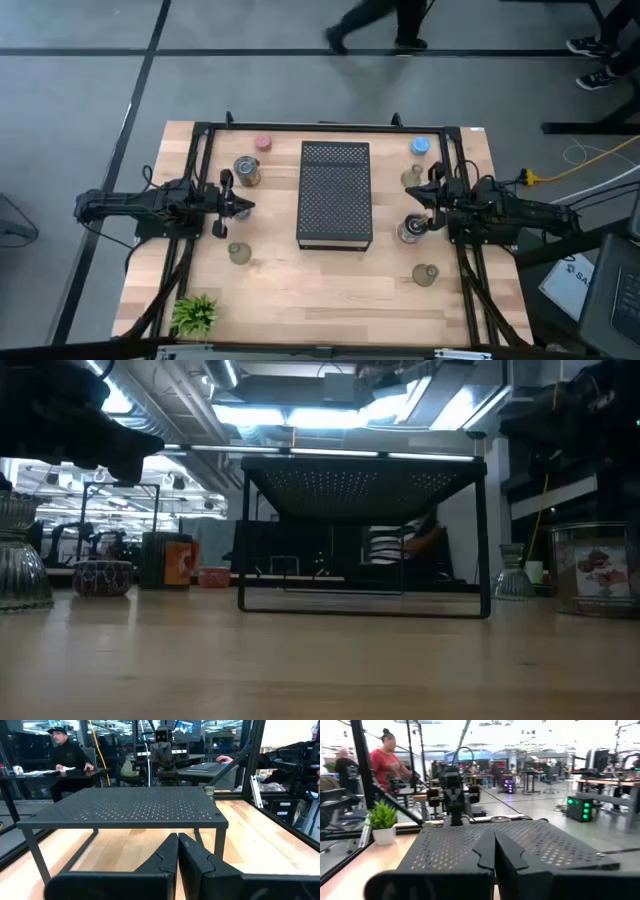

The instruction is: Pick & Place candle stick holders

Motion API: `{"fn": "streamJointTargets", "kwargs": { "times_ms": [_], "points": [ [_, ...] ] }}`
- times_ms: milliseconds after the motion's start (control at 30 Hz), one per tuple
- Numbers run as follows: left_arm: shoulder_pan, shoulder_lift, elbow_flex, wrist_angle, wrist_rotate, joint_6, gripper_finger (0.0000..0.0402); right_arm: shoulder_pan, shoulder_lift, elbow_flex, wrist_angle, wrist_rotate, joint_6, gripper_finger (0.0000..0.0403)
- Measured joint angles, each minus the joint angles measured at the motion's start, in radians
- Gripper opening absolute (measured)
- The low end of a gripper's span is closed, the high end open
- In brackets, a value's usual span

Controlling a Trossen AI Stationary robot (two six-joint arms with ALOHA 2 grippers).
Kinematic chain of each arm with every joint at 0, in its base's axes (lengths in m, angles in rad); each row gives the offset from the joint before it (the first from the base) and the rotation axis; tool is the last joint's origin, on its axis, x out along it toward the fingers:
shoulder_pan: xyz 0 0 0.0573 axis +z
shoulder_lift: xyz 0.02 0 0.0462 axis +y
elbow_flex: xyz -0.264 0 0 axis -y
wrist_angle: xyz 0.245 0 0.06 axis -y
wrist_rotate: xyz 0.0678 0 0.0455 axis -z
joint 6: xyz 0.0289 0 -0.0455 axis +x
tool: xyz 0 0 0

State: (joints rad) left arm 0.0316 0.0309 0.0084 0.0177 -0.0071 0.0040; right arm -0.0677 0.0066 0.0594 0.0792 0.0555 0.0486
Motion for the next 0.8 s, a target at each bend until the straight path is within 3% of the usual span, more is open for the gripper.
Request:
{"fn": "streamJointTargets", "kwargs": {
  "times_ms": [567,800],
  "points": [
    [0.000,0.000,0.000,0.000,0.000,0.000,0.0006,0.000,0.076,0.102,-0.043,0.030,-0.003,0.0000],
    [0.000,0.000,0.000,0.000,0.000,0.000,0.0006,0.000,0.078,0.102,-0.184,0.020,0.003,0.0000]
  ]
}}
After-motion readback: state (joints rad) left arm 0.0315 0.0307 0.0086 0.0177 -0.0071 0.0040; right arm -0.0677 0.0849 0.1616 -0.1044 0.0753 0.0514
